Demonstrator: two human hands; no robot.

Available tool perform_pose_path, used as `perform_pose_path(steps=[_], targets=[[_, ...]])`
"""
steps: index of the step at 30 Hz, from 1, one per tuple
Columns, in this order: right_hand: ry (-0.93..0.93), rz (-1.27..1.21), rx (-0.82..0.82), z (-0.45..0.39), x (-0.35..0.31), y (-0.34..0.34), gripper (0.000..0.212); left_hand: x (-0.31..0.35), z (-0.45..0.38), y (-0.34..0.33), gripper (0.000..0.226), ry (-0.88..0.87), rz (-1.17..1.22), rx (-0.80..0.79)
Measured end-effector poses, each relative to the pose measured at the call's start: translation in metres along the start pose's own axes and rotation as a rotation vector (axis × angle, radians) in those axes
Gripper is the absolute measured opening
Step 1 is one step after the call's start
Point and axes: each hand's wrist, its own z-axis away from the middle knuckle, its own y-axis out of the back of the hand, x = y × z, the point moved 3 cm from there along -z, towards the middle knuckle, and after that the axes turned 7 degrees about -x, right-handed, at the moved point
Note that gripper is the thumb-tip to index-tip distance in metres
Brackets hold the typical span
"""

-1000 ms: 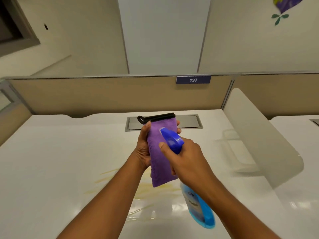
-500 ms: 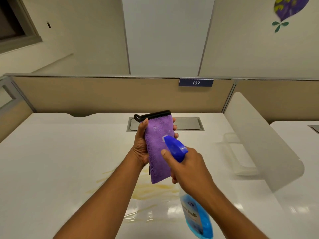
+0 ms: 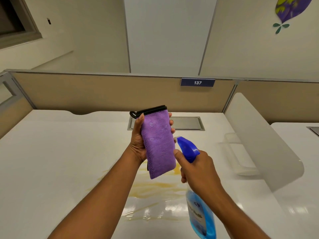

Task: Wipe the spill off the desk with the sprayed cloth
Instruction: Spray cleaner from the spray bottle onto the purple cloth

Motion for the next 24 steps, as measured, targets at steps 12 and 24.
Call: perform_pose_path(steps=[12, 24], targets=[[0.009, 0.005, -0.069, 0.02, 0.012, -0.018, 0.036, 0.001, -0.002, -0.013, 0.102, 0.007, 0.0, -0.015], [0.067, -0.278, 0.254, 0.026, 0.067, 0.066, 0.018, -0.033, -0.003, -0.016, 0.089, -0.002, 0.101, -0.012]])
